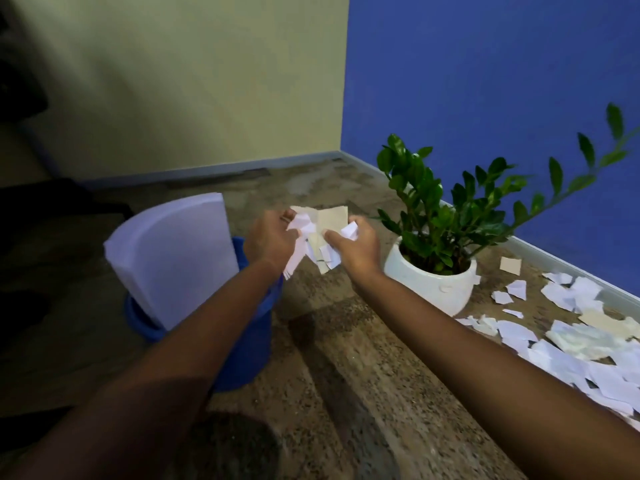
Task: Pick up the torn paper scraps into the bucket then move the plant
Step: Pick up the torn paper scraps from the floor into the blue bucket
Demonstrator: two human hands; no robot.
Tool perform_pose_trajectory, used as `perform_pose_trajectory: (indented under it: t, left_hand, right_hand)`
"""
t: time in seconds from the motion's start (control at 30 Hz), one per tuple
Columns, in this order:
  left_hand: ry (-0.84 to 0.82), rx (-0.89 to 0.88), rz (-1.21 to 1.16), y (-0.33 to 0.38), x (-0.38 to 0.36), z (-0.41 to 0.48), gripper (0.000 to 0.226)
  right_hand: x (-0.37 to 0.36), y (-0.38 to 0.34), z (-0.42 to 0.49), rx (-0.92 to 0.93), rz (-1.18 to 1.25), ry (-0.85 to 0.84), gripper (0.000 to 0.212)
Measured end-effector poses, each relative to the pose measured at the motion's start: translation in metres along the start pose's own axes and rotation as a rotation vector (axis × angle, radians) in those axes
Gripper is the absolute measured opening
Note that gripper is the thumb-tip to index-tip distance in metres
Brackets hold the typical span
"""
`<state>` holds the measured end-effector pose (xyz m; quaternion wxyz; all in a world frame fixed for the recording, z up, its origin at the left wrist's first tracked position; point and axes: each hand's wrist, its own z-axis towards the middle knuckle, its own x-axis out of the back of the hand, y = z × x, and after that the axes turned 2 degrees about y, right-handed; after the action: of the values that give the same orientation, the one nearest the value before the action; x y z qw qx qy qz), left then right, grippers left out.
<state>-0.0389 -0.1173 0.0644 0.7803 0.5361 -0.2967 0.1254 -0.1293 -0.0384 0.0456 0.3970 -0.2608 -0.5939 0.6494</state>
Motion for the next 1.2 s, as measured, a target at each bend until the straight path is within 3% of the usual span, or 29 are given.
perform_pose_trajectory:
  t: [0.2,0.4,0.57,0.83,1.0,1.2]
  left_hand:
    - [0.205,0.055,0.176,-0.035,0.057,0.004,0.022]
    - [0.091,0.179,0.368,-0.07,0.067,-0.011,0.024]
    - [-0.008,0.338,0.336,-0.066,0.06,-0.012,0.035]
    - [0.004,-0.042,0.279,-0.027,0.015,-0.028,0.039]
    - [-0.153,-0.267,0.312,-0.012,-0.037,-0.056,0.036]
    - [-0.386,-0.299,0.33,-0.002,-0.107,-0.109,0.043]
  right_hand:
    - [-0.063,-0.018,-0.024,0.062,0.032,-0.099,0.036]
    - [-0.102,-0.003,-0.046,0.078,-0.216,-0.283,0.038]
    - [-0.107,0.005,-0.047,0.055,-0.377,-0.431,0.052]
    - [-0.055,0.014,-0.02,0.083,-0.348,-0.296,0.023]
    - [0.011,0.034,-0.009,0.057,-0.5,-0.317,0.019]
    - [0.106,0.07,-0.022,-0.031,-0.686,-0.239,0.017]
